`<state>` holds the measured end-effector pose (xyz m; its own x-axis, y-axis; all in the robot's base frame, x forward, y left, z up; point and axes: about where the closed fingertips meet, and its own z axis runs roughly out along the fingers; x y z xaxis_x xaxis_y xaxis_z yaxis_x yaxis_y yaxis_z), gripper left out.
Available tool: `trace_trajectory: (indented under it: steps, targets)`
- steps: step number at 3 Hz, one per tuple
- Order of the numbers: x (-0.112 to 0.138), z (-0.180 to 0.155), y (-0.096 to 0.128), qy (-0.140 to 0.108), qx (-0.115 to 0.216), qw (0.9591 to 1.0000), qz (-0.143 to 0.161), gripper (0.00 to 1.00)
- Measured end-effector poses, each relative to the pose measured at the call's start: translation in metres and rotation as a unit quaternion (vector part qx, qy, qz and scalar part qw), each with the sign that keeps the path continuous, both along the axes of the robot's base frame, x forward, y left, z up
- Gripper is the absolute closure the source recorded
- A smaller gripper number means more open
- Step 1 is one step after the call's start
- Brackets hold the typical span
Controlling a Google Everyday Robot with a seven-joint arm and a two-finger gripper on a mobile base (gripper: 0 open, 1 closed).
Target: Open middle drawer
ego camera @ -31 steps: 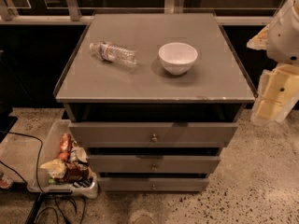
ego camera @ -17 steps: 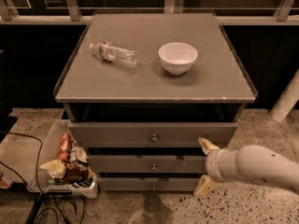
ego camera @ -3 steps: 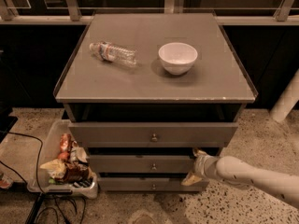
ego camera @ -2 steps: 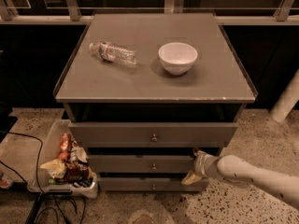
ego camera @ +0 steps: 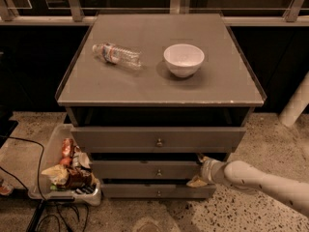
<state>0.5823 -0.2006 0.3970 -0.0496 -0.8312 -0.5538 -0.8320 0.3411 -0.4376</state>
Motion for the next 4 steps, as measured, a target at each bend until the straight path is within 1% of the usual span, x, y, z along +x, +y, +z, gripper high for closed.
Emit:
trace_trajectory:
  steps: [2,3,4]
  targets:
    - [0.000,0.000,0.000,0.000,0.000,1.0000,0.000,0.65]
    - [-0.014,0.001,-0.003,0.003,0.001,0.9999,0.011,0.87]
    - [-0.014,0.007,-0.003,0.003,0.001,0.9999,0.011,1.00]
